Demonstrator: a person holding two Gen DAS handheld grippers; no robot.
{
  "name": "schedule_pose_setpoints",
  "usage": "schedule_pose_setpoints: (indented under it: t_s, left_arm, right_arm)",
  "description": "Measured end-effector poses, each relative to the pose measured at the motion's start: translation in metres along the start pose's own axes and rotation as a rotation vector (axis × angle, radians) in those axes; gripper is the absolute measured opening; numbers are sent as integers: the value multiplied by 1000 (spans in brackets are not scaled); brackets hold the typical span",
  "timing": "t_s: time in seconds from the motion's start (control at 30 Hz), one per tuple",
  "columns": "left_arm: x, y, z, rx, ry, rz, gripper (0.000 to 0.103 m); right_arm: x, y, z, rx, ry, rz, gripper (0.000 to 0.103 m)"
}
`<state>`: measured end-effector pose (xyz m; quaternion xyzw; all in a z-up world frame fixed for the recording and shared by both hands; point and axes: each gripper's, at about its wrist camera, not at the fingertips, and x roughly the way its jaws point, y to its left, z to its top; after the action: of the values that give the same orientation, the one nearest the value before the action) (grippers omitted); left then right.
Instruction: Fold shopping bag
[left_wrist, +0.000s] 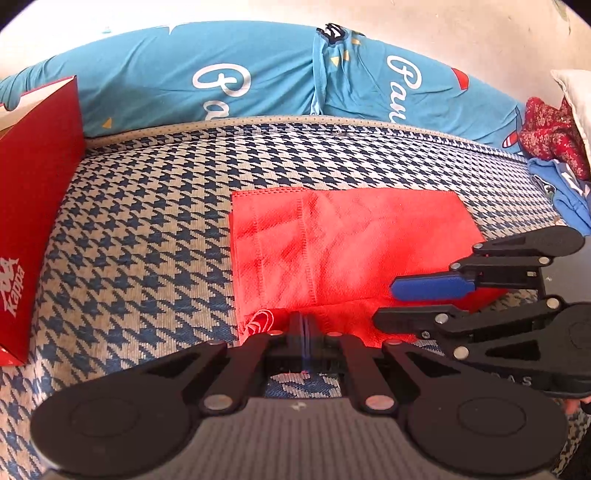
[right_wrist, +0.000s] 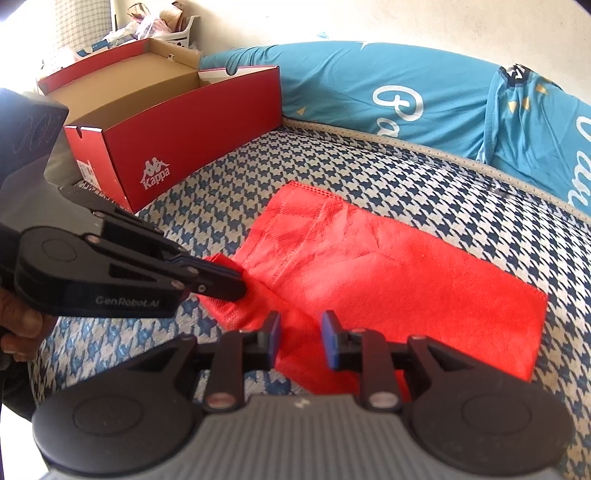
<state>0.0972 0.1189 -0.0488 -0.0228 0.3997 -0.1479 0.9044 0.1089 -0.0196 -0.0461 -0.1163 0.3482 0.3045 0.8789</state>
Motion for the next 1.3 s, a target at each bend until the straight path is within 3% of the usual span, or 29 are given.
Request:
schedule_pose_setpoints:
  t_s: [0.1,0.17,0.4,0.93,1.3]
  left_arm:
    - [2,-1,0,1,-5,4,5]
    - [0,-1,-2,0,-9,8,5]
    - [-2,-2,-3,2,-17,17,4]
    - [-1,-3,-4,24,-30,19,4]
    - [-1,-2,-3,34,-38,12,4]
  right_arm:
    - [-4,3,-2,-38,-5,-35,37]
    - [-8,0,-6,-40,-4,-62,39]
    - [-23,-12,-14,-6,-21,-126,29]
    - [-51,-26,-37,36,-61,-248,27]
    - [-58,-36,-51,80,-89,-253,27]
